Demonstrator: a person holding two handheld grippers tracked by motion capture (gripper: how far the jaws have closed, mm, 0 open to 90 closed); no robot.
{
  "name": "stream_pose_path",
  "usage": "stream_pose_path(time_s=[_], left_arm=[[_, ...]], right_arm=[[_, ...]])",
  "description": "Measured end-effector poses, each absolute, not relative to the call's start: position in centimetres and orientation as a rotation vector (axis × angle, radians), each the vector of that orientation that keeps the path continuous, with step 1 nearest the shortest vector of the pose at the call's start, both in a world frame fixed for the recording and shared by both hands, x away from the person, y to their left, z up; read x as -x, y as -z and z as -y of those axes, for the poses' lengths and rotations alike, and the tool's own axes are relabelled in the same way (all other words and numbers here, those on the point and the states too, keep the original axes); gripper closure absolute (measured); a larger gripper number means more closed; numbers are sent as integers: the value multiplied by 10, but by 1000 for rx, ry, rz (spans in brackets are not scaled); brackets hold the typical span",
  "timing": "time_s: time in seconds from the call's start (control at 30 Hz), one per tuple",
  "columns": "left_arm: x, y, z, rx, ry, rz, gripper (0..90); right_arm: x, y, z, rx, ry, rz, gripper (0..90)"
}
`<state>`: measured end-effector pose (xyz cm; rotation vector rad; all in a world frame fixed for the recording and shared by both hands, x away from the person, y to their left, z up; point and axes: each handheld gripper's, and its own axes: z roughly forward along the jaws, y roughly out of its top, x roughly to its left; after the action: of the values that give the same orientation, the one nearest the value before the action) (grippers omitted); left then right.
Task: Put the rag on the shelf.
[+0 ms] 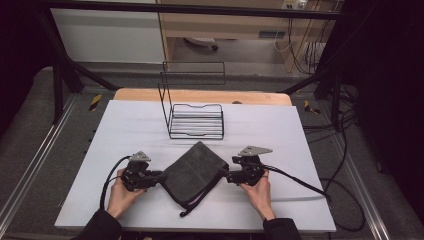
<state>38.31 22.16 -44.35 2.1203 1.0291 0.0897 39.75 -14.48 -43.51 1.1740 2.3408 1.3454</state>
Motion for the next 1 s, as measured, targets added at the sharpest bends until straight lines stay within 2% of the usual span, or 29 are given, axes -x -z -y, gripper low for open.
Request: stream_pose_path(time_s=[0.13, 0.17, 0.4, 0.57, 0.8, 1.0], left_arm=[[-384, 443, -221, -2115, -77, -1041, 705], [-384, 443, -221, -2116, -74, -1042, 718], [-381, 440, -219, -2130, -71, -1057, 761], [-379, 439, -220, -2129, -60, -1059, 767], [-375, 439, -222, -2110, -29, -1066, 775], [-360, 437, -222, -2094, -16, -1065, 779]], right_arm=[[-408, 439, 137, -1229, -1331, -2312, 364], [-410, 443, 136, -1242, -1285, -2317, 420], [-410, 454, 133, -1310, -1215, -2369, 556], [-409, 456, 132, -1336, -1234, -2365, 593], [-409, 455, 132, -1321, -1265, -2390, 744], [-414, 451, 131, -1293, -1292, -2392, 769]])
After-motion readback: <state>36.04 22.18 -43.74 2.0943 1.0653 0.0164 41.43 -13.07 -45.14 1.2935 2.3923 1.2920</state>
